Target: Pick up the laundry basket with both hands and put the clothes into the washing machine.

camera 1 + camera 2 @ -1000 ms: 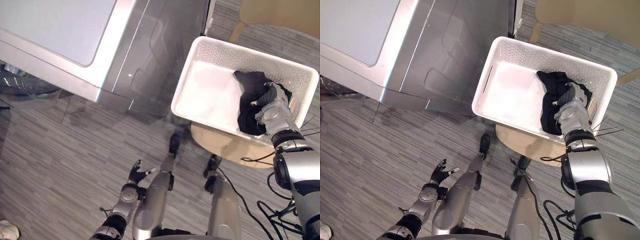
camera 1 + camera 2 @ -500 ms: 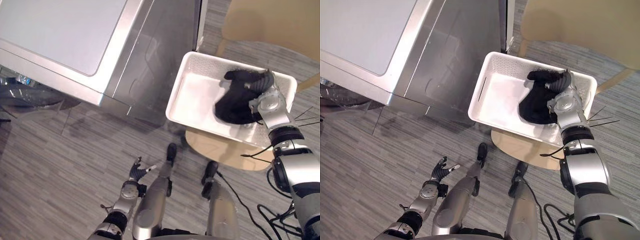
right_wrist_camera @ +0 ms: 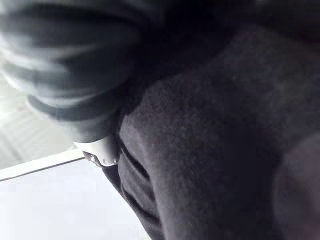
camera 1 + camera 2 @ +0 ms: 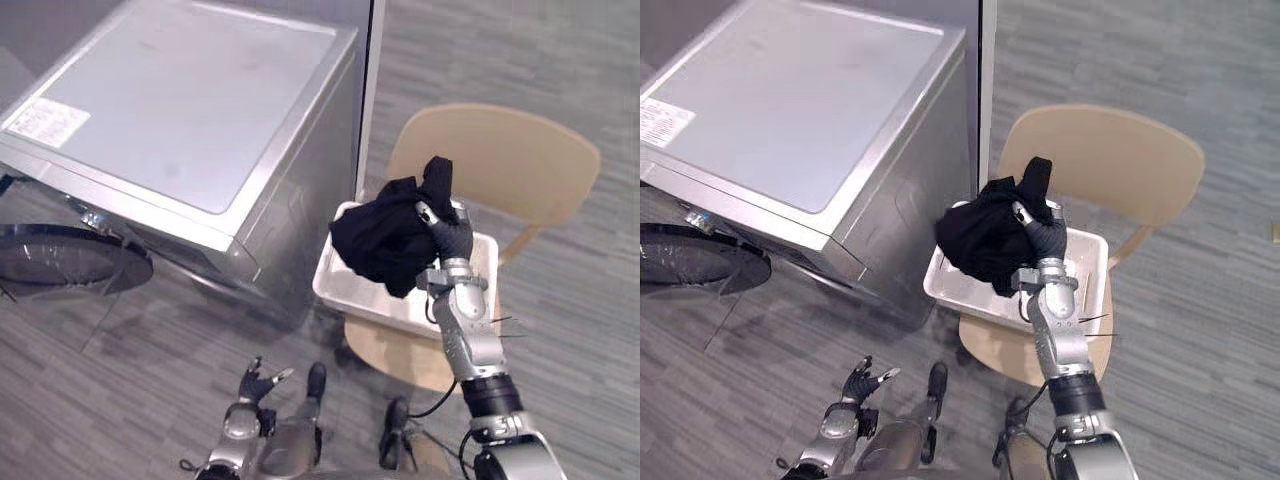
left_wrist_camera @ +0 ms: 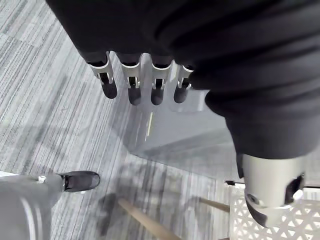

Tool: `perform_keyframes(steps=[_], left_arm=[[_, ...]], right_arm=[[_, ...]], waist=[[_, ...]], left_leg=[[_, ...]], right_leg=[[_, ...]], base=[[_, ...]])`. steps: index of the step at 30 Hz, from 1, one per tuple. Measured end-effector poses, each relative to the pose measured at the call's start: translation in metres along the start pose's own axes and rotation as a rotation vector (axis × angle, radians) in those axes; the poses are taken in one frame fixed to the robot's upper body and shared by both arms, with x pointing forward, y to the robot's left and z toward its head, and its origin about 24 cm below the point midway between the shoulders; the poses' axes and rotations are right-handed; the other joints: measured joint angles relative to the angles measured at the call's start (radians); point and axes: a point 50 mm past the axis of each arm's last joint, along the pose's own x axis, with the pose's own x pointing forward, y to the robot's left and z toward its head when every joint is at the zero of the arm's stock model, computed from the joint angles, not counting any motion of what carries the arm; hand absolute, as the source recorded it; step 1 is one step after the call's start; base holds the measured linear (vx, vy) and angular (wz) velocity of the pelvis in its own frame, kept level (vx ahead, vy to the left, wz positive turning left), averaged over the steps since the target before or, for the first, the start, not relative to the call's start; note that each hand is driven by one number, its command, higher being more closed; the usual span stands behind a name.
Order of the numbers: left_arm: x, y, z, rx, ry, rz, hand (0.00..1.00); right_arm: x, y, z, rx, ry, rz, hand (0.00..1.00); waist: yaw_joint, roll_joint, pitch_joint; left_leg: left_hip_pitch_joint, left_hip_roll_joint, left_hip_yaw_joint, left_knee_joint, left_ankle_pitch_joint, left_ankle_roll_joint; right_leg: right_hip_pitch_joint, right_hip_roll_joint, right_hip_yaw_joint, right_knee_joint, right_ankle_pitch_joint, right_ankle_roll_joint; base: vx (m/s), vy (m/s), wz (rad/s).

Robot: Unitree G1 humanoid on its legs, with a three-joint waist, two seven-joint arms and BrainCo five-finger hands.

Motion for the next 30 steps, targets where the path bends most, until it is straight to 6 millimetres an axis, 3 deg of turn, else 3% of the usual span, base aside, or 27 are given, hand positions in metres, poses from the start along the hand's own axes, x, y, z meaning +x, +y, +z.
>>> perform_keyframes(steps=[2,5,7,9,12,14,15,16,17,20,22,23,25,27,30], left_arm=[[-0.006,0.003,-0.013,-0.020,0.035,0.015,0.00],[-0.005,0.009,-0.012,-0.009,0.025,0.026,0.00],[-0.003,0.010,-0.001,-0.018,-0.023,0.031,0.00],[-0.002,0.013,0.021,-0.055,-0.117,0.046,0.00],[-0.007,0.020,0.043,-0.106,-0.233,0.073,0.00],[-0.018,0.008,0.060,-0.218,-0.325,0.075,0.00],[-0.020,0.007,0.062,-0.239,-0.338,0.072,0.00],[-0.025,-0.001,0.070,-0.275,-0.371,0.043,0.00],[-0.028,-0.006,0.078,-0.294,-0.402,0.016,0.00],[-0.037,-0.013,0.100,-0.301,-0.505,-0.037,0.00],[-0.046,-0.011,0.114,-0.312,-0.589,-0.048,0.00],[-0.051,-0.010,0.129,-0.316,-0.663,-0.056,0.00],[-0.058,-0.010,0.151,-0.293,-0.777,-0.087,0.00],[-0.063,-0.016,0.160,-0.252,-0.833,-0.122,0.00],[-0.069,-0.035,0.176,-0.198,-0.895,-0.209,0.00]], right_arm=[[-0.008,0.018,0.002,0.044,-0.024,0.083,1.00],[-0.016,0.039,-0.002,0.084,-0.014,0.191,1.00],[-0.021,0.039,-0.006,0.084,0.007,0.200,1.00],[-0.025,0.039,-0.013,0.076,0.036,0.199,1.00],[-0.022,0.047,-0.014,0.049,0.038,0.247,1.00],[-0.018,0.044,-0.012,0.008,0.031,0.276,1.00],[-0.017,0.042,-0.012,-0.005,0.033,0.280,1.00],[-0.016,0.035,-0.011,-0.047,0.033,0.280,1.00],[-0.014,0.028,-0.010,-0.087,0.031,0.275,1.00],[-0.006,0.017,-0.011,-0.171,0.041,0.258,1.00],[-0.005,0.015,-0.011,-0.200,0.038,0.262,1.00],[-0.003,0.014,-0.009,-0.230,0.029,0.273,1.00],[-0.001,0.016,-0.009,-0.257,0.029,0.290,1.00],[-0.002,0.033,-0.011,-0.271,0.024,0.378,1.00],[-0.007,0.042,-0.016,-0.268,0.043,0.440,1.00]], waist=[[0.002,-0.022,-0.015],[0.001,-0.035,-0.024],[-0.001,-0.036,-0.022],[0.002,-0.038,-0.019],[0.031,-0.038,-0.017],[0.056,0.051,-0.008],[0.054,0.064,-0.003],[0.049,0.089,0.007],[0.050,0.085,0.013],[0.032,0.068,0.015],[0.020,0.088,0.003],[0.009,0.103,-0.001],[0.003,0.088,-0.006],[-0.003,0.097,-0.014],[-0.002,0.121,-0.033]], left_leg=[[0.021,0.008,0.033,0.000,-0.007,0.000],[0.038,0.012,0.056,0.002,-0.015,-0.005],[0.026,0.006,0.042,0.029,-0.017,-0.003],[-0.024,-0.016,-0.032,0.110,-0.019,0.009],[-0.077,-0.030,-0.100,0.141,-0.002,-0.026],[-0.129,0.032,-0.182,0.104,0.020,-0.068],[-0.134,0.042,-0.198,0.088,0.017,-0.071],[-0.137,0.071,-0.178,0.027,-0.048,-0.093],[-0.162,0.075,-0.104,0.032,-0.105,-0.068],[-0.182,0.018,0.088,0.143,-0.083,-0.029],[-0.146,0.034,0.149,0.318,-0.054,0.018],[-0.140,0.028,0.150,0.293,-0.035,-0.014],[-0.100,0.000,0.115,0.129,0.113,-0.075],[-0.027,0.021,0.135,0.102,0.059,-0.029],[0.059,0.058,0.112,0.002,0.025,-0.051]], right_leg=[[0.012,0.010,0.036,-0.019,0.013,0.001],[-0.011,0.009,0.074,0.037,0.002,-0.002],[-0.048,-0.005,0.112,0.157,-0.054,0.005],[-0.080,-0.015,0.188,0.411,-0.165,0.006],[-0.046,0.003,0.202,0.359,-0.255,-0.007],[-0.048,0.091,0.117,0.285,-0.226,-0.047],[-0.050,0.101,0.094,0.285,-0.221,-0.056],[-0.051,0.106,0.026,0.266,-0.201,-0.084],[-0.049,0.084,-0.021,0.234,-0.184,-0.100],[-0.061,0.002,-0.115,0.196,-0.141,-0.111],[-0.080,-0.023,-0.158,0.220,-0.138,-0.114],[-0.083,-0.024,-0.194,0.234,-0.139,-0.113],[-0.065,-0.047,-0.235,0.162,-0.103,-0.109],[-0.024,-0.042,-0.279,0.094,-0.058,-0.100],[-0.016,-0.019,-0.295,0.088,-0.054,-0.069]], base=[[0.00,-0.008,-0.47],[-0.02,-0.014,-0.32],[-0.06,-0.051,0.41],[-0.06,-0.150,1.14],[-0.14,-0.242,0.80],[-0.25,-0.243,0.64],[-0.30,-0.288,1.15],[-0.24,-0.210,1.30],[-0.23,-0.141,1.32],[-0.15,-0.069,1.16],[-0.10,-0.037,0.99],[-0.12,-0.025,0.96],[-0.14,-0.012,0.88],[-0.10,0.016,0.53],[-0.07,0.065,0.24]])
